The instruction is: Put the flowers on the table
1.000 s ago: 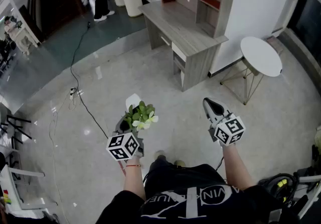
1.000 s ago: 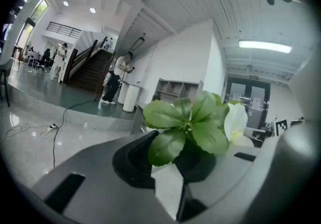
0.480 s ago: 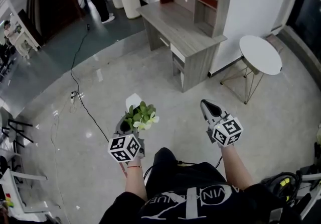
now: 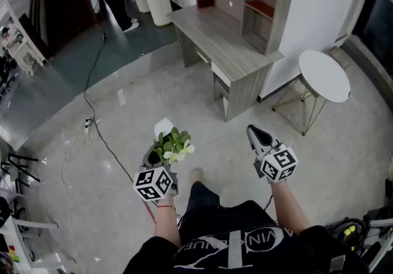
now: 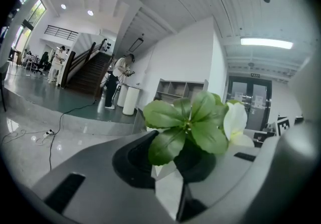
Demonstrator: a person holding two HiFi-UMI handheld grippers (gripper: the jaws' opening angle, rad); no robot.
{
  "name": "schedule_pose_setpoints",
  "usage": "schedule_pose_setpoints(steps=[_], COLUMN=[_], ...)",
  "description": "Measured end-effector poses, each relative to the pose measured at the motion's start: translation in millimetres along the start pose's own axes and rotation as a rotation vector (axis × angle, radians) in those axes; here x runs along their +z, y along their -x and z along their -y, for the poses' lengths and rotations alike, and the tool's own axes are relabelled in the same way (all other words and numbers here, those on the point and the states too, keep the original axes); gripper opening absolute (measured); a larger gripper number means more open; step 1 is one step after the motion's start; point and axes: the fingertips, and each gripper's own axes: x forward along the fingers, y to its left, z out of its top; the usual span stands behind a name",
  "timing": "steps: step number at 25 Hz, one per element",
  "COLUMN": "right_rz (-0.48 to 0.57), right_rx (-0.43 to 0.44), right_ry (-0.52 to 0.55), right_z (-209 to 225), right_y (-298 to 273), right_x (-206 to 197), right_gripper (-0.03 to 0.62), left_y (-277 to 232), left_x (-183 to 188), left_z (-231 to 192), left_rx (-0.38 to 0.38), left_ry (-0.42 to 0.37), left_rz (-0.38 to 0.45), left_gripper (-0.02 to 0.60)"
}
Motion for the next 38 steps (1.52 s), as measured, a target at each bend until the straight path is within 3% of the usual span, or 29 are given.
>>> schedule_pose_setpoints(steps=[19,30,38], right_rz=[-0.06,-0.068,-0.083], right_rx=[-0.087,-0.095,-0.081], right_ry=[-0.05,-0.038,-0.033], right_z=[52,56,61], right_y=[-183,-272,-303], right_x=[10,4,2], right_gripper=[0.011,0.011,0.011], left_y=[-177,-241,-262], left_x=[70,83,87], left_z=[-110,-172,-193], left_rx=[-0.061,-0.089,-0.079], left_ry=[-0.001,0.0,0.019], left_rz=[-0.072,-0.093,-0.089], left_gripper=[0.075,0.075,0.075])
